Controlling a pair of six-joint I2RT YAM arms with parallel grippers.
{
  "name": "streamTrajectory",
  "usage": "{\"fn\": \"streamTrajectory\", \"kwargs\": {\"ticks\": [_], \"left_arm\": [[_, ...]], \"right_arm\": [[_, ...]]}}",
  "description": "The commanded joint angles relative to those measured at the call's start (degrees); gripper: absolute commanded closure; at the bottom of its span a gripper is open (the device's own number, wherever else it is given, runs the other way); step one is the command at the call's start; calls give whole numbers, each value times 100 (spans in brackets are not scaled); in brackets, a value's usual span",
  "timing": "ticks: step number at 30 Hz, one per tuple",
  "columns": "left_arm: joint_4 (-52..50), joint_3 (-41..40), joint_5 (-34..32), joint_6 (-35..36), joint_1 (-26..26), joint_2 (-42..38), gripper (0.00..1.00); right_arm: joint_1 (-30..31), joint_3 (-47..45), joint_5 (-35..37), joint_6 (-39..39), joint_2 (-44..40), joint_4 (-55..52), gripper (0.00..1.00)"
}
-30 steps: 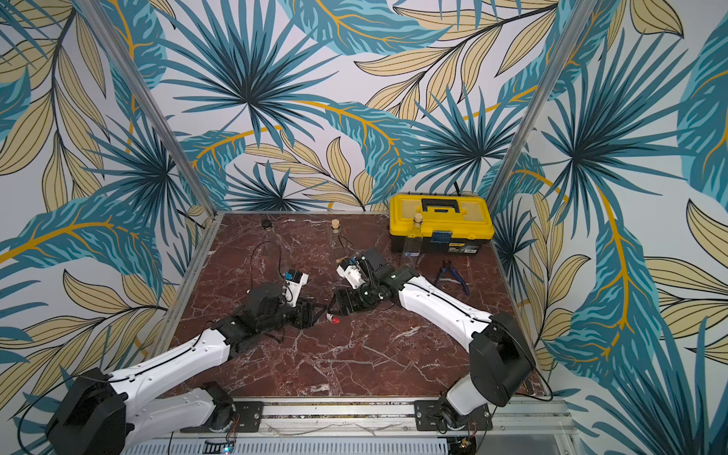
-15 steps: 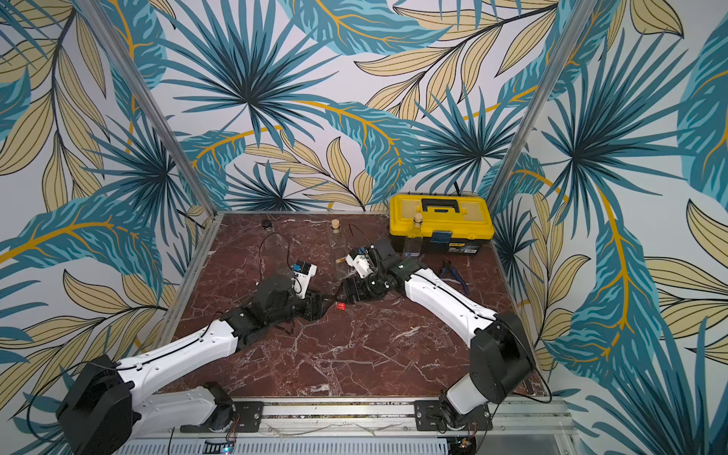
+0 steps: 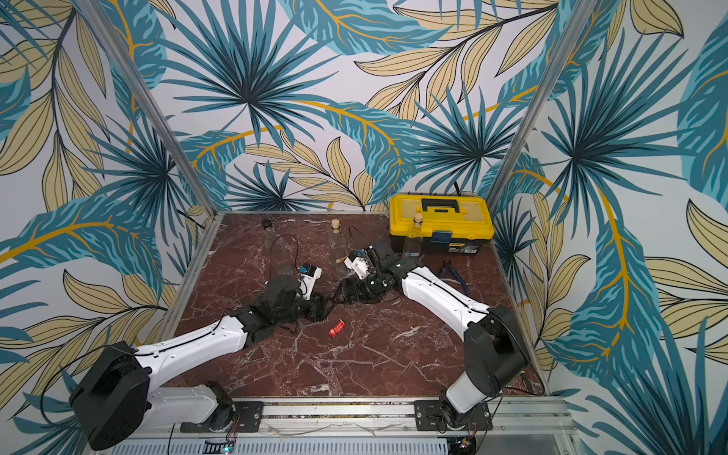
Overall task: Remove the label from the bottle
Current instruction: Place the label at the center of the board.
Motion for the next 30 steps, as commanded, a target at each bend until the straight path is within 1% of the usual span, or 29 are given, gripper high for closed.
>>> {"fn": "streamTrajectory", "kwargs": {"ticks": [1, 3, 5, 9, 12, 16, 20, 23, 26, 30], "left_arm": [[128, -136, -124, 95, 76, -441, 34], [123, -198, -200, 30, 232, -683, 34], [114, -199, -100, 25, 389, -861, 33], [115, -124, -144, 68, 511, -1080, 32], [110, -23, -174, 64, 564, -1250, 30], [100, 259, -197, 149, 617, -1271, 28], [97, 577, -353, 210, 666, -1258, 27], [36, 936, -499, 254, 706, -1110, 25], [37, 1250, -467, 482, 714, -774, 25], [42, 1743, -517, 891, 731, -236, 24]], "right_arm": [[-23, 34, 459, -78, -52, -306, 16], [-18, 39, 721, -191, -117, -451, 17], [-18, 28, 1042, -283, -220, -513, 17], [-22, -99, 1542, -368, -491, -450, 20], [-19, -171, 1695, -378, -649, -339, 22], [-21, -387, 1944, -473, -810, -44, 21], [-19, -287, 1972, -639, -720, 111, 18], [-30, -68, 1857, -768, -594, 92, 18], [-27, -71, 1813, -832, -620, 246, 18], [-44, -134, 1522, -706, -755, 415, 18]]}}
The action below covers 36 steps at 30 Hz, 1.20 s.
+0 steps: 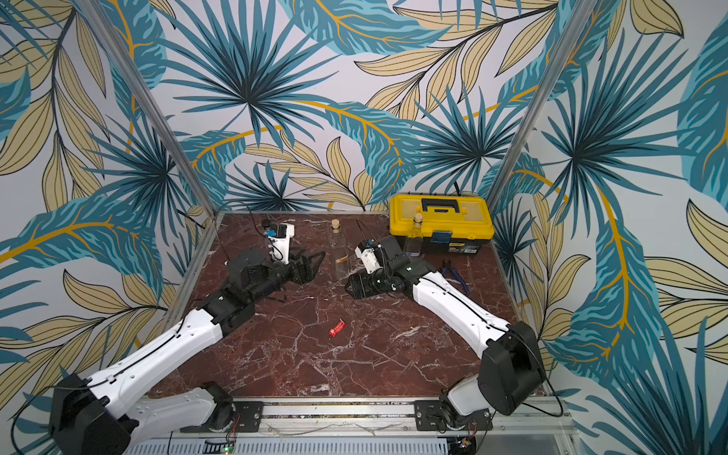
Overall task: Remove the label from the bottle
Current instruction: Place the label at the center of the board.
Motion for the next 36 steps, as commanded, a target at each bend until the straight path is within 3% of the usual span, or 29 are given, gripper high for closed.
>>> {"fn": "streamTrajectory", "kwargs": {"ticks": [1, 13, 36], "left_arm": [[-29, 404, -95, 542, 59, 463, 24], [-5, 1443, 290, 805, 553, 1611, 23], [126, 1092, 458, 698, 636, 1575, 23]], "right_arm": [[-22, -24, -273, -26, -132, 198, 18], [-22, -131, -272, -52, -329, 165, 18], [-21, -20, -164, -144, -146, -118, 17]]}}
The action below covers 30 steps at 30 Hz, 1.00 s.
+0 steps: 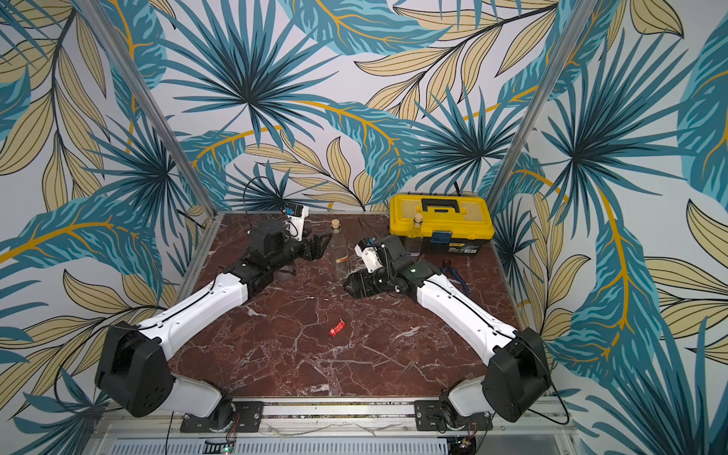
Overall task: Remove the label from the bottle
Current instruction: Place the label at the center of the board, then pick up the bottle from the center of the board.
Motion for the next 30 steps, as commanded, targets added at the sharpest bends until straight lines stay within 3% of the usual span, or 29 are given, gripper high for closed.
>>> {"fn": "streamTrajectory", "kwargs": {"ticks": [1, 30], "left_arm": [[103, -77, 86, 8, 39, -59, 23], [165, 103, 658, 423, 293, -234, 23]], "right_arm": [[-22, 32, -4, -103, 86, -178, 17], [-19, 79, -119, -183, 77, -174, 17]]}}
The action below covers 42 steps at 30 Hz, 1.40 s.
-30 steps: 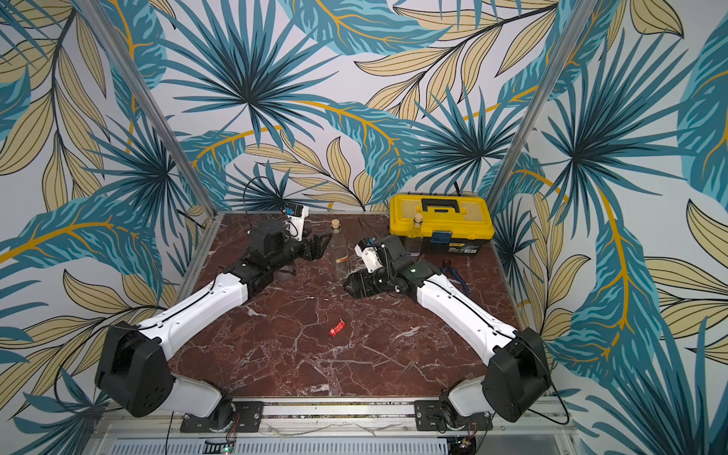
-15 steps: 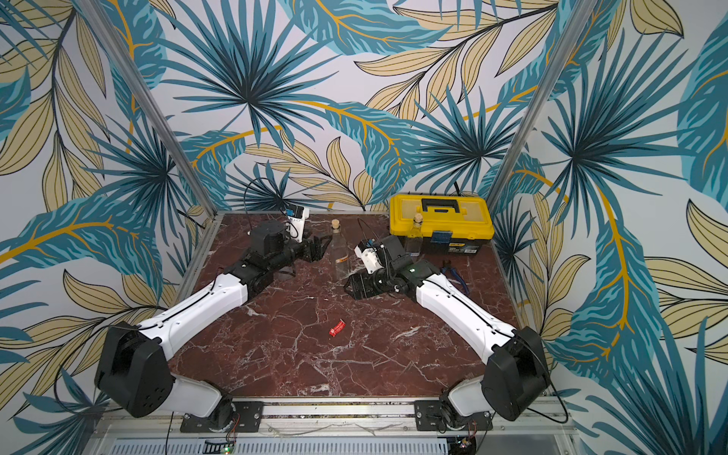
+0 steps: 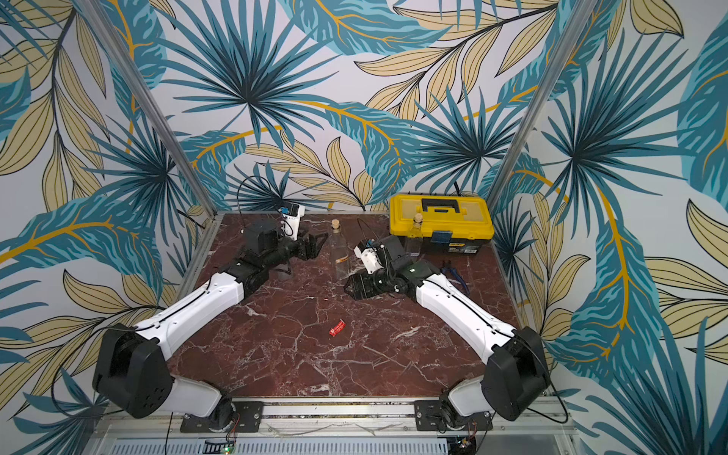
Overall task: Remove the label from the bottle
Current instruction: Pick up the bottle from the center of the board.
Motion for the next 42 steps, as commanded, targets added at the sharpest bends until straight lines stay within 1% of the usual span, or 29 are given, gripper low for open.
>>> {"fn": "streamTrajectory", "kwargs": {"ticks": [1, 6, 14, 31, 42], "left_arm": [[187, 172, 298, 204, 26, -150, 23], [207, 285, 573, 288, 32, -8, 23], [531, 641, 623, 539, 26, 574, 23], [681, 1496, 967, 770, 25, 1711, 24], [682, 1730, 1027, 867, 22, 2058, 27]], "right_arm": [[-23, 82, -95, -105, 50, -98, 17], [-21, 14, -98, -80, 12, -49, 17], [-20, 37, -99, -108, -45, -87, 17], [-27, 167, 5, -191, -37, -229, 17], [-41, 180, 59, -165, -7, -243, 17]]}}
